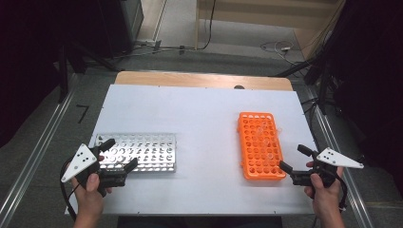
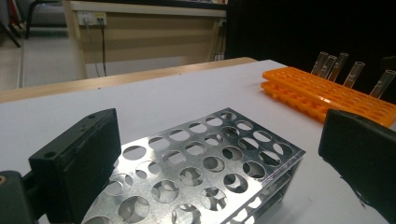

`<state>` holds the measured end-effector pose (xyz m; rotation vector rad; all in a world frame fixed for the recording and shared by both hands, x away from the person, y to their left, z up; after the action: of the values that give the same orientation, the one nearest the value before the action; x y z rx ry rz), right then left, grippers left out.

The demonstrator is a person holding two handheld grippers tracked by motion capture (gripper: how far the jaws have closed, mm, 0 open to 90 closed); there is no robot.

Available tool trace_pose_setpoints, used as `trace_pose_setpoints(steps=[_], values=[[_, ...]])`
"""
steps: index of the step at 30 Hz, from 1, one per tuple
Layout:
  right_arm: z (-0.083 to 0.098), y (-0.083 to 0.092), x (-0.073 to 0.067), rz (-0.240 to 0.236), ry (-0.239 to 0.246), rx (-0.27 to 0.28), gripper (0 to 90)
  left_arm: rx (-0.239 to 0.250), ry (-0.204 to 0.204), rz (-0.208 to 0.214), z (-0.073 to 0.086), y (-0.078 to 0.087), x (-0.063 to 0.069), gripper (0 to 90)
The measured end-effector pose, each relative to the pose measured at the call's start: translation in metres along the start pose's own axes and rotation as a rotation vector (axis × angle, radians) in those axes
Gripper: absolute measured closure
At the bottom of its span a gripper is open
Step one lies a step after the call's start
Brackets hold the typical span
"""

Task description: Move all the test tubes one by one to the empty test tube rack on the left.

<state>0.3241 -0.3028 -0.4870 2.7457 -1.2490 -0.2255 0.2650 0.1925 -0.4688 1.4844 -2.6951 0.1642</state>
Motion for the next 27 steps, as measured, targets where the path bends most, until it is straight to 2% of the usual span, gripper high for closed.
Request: trace_pose_setpoints(steps=[2, 4, 6, 7, 8, 10, 11, 13, 16, 19, 20, 21, 22, 27], values=[[0.000, 0.000, -0.002, -0.009, -0.003, -0.003, 0.0, -0.002, 0.001, 0.002, 0.000, -0.001, 0.001, 0.0], [0.002, 0.001, -0.008, -0.042, -0.006, -0.019, 3.9, -0.008, -0.002, 0.006, 0.001, -0.001, 0.003, 0.0], [0.002, 0.001, -0.010, -0.045, -0.007, -0.025, 5.8, -0.009, 0.001, 0.010, 0.001, -0.002, 0.004, 0.0], [0.003, 0.001, -0.014, -0.051, -0.014, -0.032, 12.4, -0.011, 0.000, 0.012, 0.001, -0.003, 0.005, 0.0], [0.003, 0.001, -0.014, -0.051, -0.014, -0.032, 12.4, -0.011, -0.001, 0.013, 0.002, -0.004, 0.006, 0.0], [0.003, 0.000, -0.017, -0.059, -0.015, -0.038, 18.8, -0.016, -0.004, 0.020, 0.002, -0.005, 0.008, 0.0], [0.005, -0.002, -0.021, -0.080, -0.028, -0.049, 24.1, -0.019, -0.008, 0.023, 0.003, -0.005, 0.009, 0.0], [0.006, -0.003, -0.023, -0.095, -0.030, -0.056, 25.9, -0.019, -0.007, 0.030, 0.003, -0.005, 0.011, 0.0], [0.013, -0.006, -0.030, -0.140, -0.033, -0.086, 36.0, -0.020, -0.009, 0.035, 0.003, -0.006, 0.014, 0.0], [0.016, -0.008, -0.032, -0.152, -0.027, -0.100, 40.4, -0.025, -0.009, 0.041, 0.004, -0.007, 0.016, 0.0], [0.019, -0.011, -0.034, -0.156, -0.029, -0.109, 47.0, -0.027, -0.010, 0.044, 0.004, -0.007, 0.017, 0.0], [0.019, -0.011, -0.034, -0.156, -0.029, -0.109, 47.0, -0.029, -0.009, 0.046, 0.005, -0.008, 0.018, 0.0], [0.024, -0.015, -0.035, -0.160, -0.020, -0.121, 51.6, -0.029, -0.010, 0.048, 0.005, -0.009, 0.019, 0.0], [0.034, -0.024, -0.034, -0.140, -0.028, -0.160, 58.8, -0.044, -0.006, 0.064, 0.008, -0.012, 0.024, 0.0]])
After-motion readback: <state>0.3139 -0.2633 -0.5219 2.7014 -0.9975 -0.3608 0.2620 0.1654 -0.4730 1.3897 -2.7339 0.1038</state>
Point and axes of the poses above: each handheld gripper's, and its own axes: y roughly backward along the jaws, z roughly out of its underside, x roughly to its right, the point moved 9 cm from there along -y, roughly forward along the jaws, and after that the axes turned 14 degrees about x, right-handed, at the moved point
